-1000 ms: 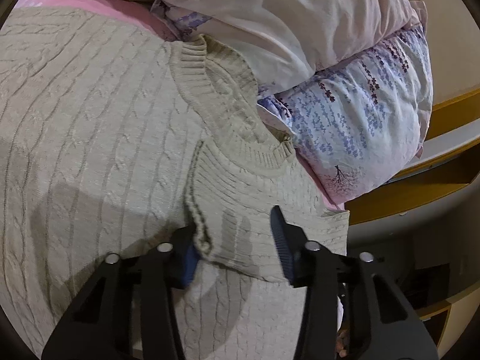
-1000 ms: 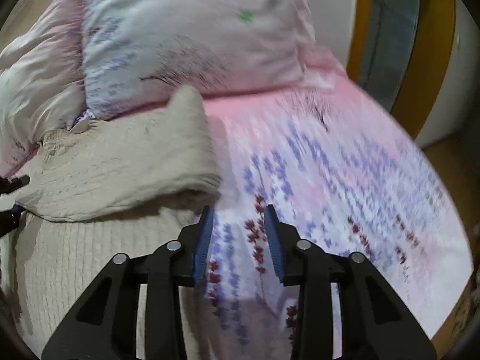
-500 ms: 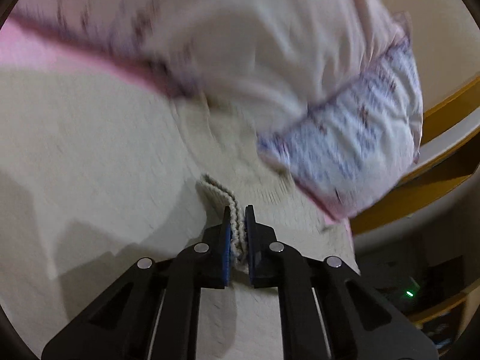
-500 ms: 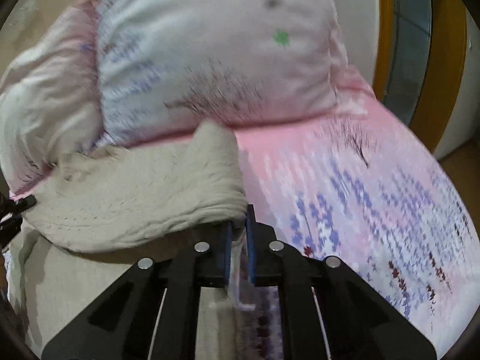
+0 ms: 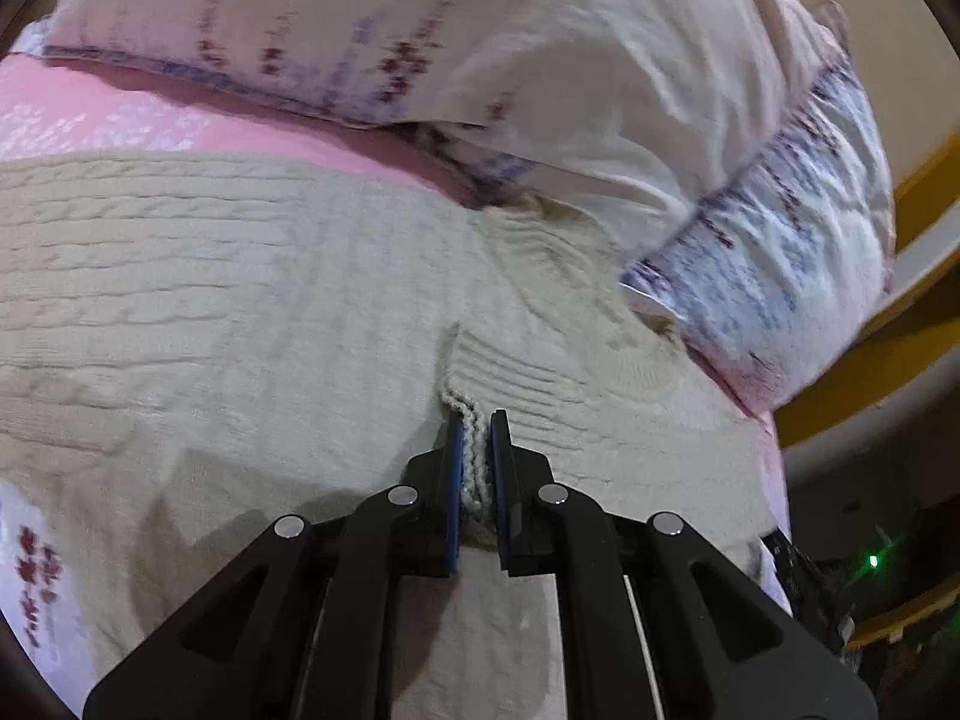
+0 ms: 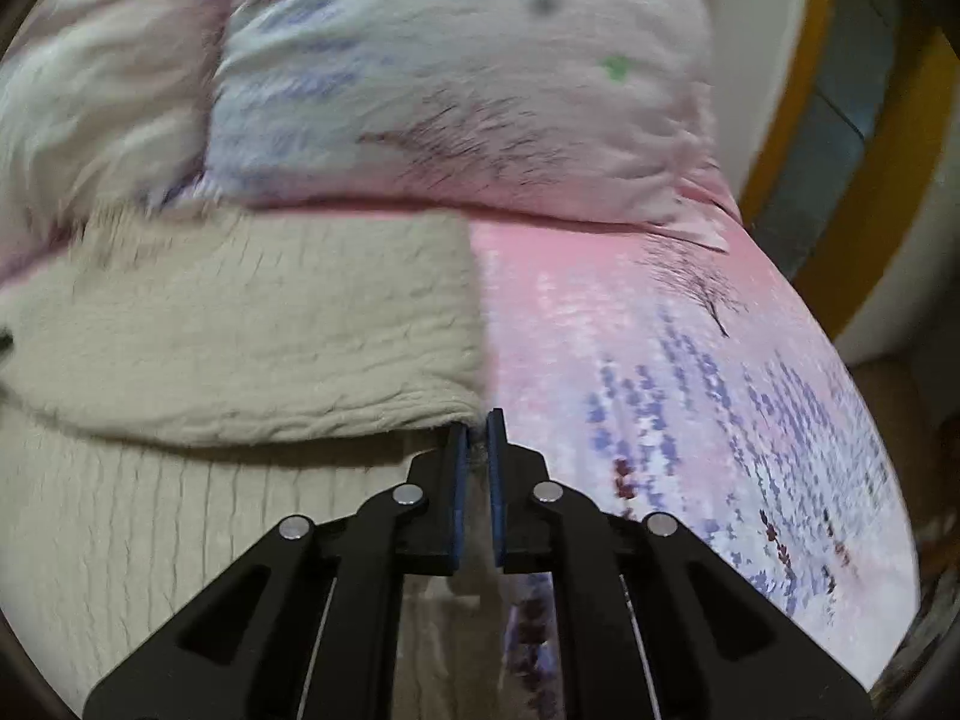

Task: Fold small clothes
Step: 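Grasp the other sleeve cuff with the left tool, then fold the held sleeve across the body and open the left tool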

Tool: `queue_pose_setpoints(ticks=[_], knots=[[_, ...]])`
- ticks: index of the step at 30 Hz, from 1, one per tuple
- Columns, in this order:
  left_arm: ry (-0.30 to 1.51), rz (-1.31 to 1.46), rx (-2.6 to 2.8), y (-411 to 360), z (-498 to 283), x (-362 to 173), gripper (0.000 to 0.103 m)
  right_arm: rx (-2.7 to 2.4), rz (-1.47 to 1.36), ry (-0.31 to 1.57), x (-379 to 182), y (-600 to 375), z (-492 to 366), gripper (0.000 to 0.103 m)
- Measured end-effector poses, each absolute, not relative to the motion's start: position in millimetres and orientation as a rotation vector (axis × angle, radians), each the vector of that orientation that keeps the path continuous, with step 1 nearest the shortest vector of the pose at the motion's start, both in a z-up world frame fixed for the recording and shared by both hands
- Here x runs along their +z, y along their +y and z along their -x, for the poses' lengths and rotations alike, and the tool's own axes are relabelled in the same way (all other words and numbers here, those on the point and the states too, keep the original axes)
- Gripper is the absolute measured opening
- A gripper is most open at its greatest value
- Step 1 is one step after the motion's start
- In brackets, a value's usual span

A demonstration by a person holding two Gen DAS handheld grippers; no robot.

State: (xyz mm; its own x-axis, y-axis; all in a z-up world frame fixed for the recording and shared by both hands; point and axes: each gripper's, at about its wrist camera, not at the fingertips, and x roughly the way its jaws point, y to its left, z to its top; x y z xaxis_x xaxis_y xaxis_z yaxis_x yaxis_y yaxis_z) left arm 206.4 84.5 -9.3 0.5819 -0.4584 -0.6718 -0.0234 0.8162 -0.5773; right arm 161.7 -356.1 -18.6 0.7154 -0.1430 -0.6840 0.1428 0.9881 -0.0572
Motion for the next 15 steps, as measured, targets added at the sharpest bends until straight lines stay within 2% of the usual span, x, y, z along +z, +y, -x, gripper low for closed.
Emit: queue_pose_setpoints(ticks=[3, 6, 10, 15], knots=[[0.929, 0.553, -0.292, 72, -207, -10, 0.008, -0.209, -0.049, 0.743, -17, -368, -163, 0.006], [0.941, 0.558, -0.283, 69, -208, -16, 0.008, -0.222, -0.084, 0.840, -30, -373, -172, 0.007], [0.943, 0.575, -0.296, 73, -206, -16, 0.009, -0.236, -0.087, 0.830, -15, -370, -155, 0.033], [0.938, 0.574, -0.304, 76, -205, -17, 0.009, -0.214, -0.113, 0.696, 15, -360, -135, 0.038]])
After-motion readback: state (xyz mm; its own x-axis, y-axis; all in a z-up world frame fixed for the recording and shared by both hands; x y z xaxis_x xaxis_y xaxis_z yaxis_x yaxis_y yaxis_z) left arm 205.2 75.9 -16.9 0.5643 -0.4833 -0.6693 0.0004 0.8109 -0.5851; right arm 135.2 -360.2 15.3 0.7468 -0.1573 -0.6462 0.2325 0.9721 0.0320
